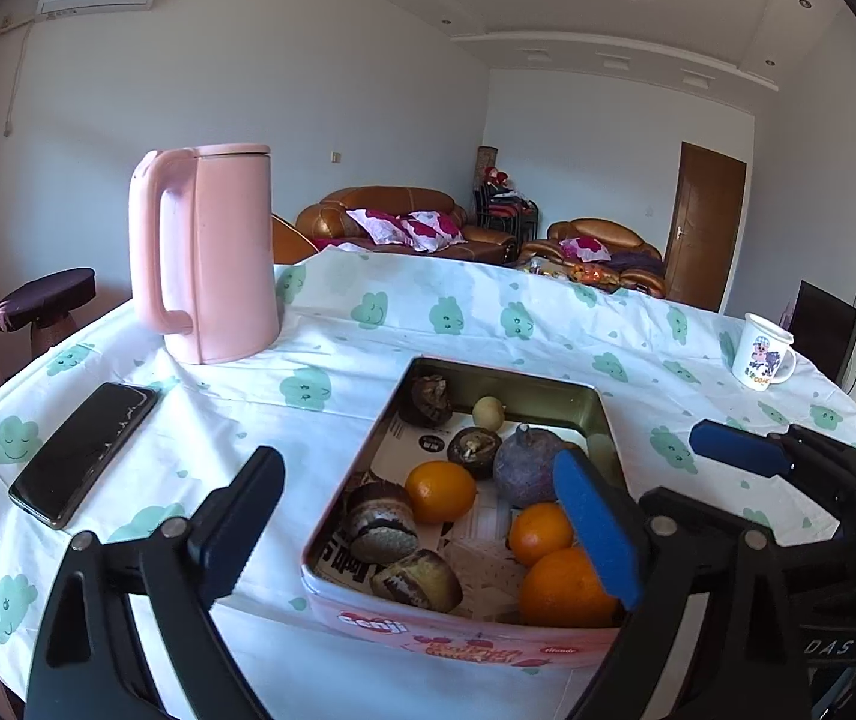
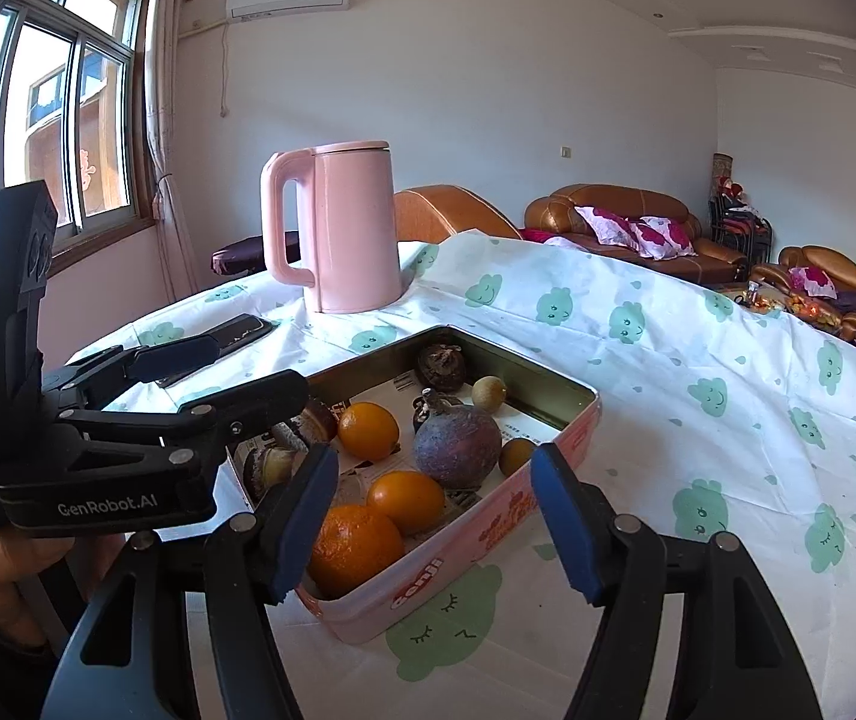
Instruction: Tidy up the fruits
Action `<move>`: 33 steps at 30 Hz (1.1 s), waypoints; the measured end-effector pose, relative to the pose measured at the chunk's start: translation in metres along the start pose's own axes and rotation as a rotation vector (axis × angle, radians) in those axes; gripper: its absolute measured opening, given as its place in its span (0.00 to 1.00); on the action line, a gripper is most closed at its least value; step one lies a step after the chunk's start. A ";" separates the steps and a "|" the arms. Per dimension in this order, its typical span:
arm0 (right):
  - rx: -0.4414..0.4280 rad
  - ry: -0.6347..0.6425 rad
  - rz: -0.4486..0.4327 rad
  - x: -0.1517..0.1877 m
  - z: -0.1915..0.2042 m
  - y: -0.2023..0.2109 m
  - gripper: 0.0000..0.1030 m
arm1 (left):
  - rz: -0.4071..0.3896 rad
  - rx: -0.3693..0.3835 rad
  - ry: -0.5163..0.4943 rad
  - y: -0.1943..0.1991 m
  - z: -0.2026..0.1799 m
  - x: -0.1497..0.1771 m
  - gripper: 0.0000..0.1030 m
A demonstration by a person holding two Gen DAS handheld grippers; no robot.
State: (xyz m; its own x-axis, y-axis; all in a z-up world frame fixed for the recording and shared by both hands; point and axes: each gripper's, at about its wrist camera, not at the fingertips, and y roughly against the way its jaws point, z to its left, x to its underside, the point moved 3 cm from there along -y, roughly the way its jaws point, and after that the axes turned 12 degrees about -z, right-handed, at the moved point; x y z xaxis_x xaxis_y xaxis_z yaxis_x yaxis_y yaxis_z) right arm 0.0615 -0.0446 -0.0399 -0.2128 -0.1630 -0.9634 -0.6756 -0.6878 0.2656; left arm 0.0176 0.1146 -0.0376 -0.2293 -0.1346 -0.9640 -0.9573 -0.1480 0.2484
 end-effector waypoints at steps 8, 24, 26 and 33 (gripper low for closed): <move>0.051 -0.013 -0.044 -0.009 -0.011 0.025 0.69 | -0.008 0.018 -0.003 0.005 -0.008 -0.003 0.91; 0.101 -0.043 -0.074 -0.013 -0.031 0.045 0.72 | -0.013 0.043 -0.027 0.009 -0.025 -0.006 0.91; 0.103 -0.044 -0.073 -0.012 -0.032 0.046 0.72 | -0.012 0.044 -0.030 0.009 -0.027 -0.006 0.91; 0.115 -0.055 -0.080 -0.011 -0.039 0.050 0.73 | -0.006 0.047 -0.041 0.008 -0.030 -0.005 0.91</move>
State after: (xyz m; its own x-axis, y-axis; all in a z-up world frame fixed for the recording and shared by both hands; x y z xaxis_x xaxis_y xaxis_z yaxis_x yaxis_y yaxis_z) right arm 0.0571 -0.1046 -0.0177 -0.1917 -0.0697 -0.9790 -0.7675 -0.6110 0.1938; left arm 0.0162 0.0844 -0.0280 -0.2297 -0.0936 -0.9688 -0.9657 -0.1022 0.2388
